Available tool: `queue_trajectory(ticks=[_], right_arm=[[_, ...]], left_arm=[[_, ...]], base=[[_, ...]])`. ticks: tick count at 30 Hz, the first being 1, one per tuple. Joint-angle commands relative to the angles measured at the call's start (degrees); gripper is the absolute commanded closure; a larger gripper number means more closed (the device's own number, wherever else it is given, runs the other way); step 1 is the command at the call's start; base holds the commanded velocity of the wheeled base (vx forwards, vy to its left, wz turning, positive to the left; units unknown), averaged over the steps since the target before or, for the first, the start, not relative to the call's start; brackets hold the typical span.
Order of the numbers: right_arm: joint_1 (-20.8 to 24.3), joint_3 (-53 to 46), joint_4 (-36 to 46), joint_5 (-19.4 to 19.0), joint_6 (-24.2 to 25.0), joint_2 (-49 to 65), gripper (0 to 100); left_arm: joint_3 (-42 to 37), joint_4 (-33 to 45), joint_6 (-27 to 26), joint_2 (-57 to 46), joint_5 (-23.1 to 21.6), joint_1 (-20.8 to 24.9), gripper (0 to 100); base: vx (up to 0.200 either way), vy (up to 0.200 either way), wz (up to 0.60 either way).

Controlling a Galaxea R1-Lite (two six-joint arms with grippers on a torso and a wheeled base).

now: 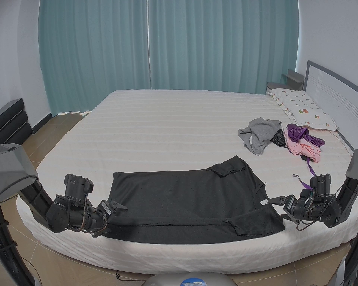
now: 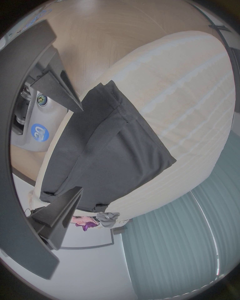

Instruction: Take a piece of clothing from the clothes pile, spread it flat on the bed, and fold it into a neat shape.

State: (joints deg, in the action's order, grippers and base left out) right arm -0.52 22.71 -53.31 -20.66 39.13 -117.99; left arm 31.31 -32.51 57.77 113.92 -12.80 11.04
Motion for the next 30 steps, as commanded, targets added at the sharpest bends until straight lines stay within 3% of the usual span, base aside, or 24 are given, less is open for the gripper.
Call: queue_trajectory(ticks=[1, 4, 7, 19, 20, 23, 30], right_arm=[[0.08, 0.05, -0.04, 0.01, -0.02, -0.57, 0], [0.17, 0.14, -0.04, 0.01, -0.11, -0.57, 0], [0.26, 0.32, -0.04, 0.01, -0.11, -0.57, 0], [0.96, 0.76, -0.48, 0.18, -0.11, -0.75, 0], [0.96, 0.76, -0.92, 0.27, -0.11, -1.10, 0], [0.96, 0.49, -2.68, 0.27, -0.02, -1.80, 0], [0.88, 0.05, -3.91, 0.36, -0.11, -2.51, 0]], left_arm=[[1.48, -0.18, -0.29, 4.38, 4.19, 2.31, 0], [4.47, 0.43, -0.55, 7.46, 9.02, 2.49, 0], [6.58, 0.34, -0.64, 9.30, 10.78, 2.49, 0], [18.44, 1.22, 0.50, 14.93, 13.42, -1.29, 0], [20.99, 0.70, 4.98, 14.93, 13.77, -3.66, 0], [21.34, 0.61, 8.94, 13.52, 12.80, -5.86, 0], [19.93, 1.22, 9.03, 12.03, 12.01, -7.70, 0]], base=[[0.000, 0.000, 0.00], [0.000, 0.000, 0.00], [0.000, 0.000, 0.00], [0.000, 0.000, 0.00], [0.000, 0.000, 0.00], [0.000, 0.000, 0.00], [0.000, 0.000, 0.00]])
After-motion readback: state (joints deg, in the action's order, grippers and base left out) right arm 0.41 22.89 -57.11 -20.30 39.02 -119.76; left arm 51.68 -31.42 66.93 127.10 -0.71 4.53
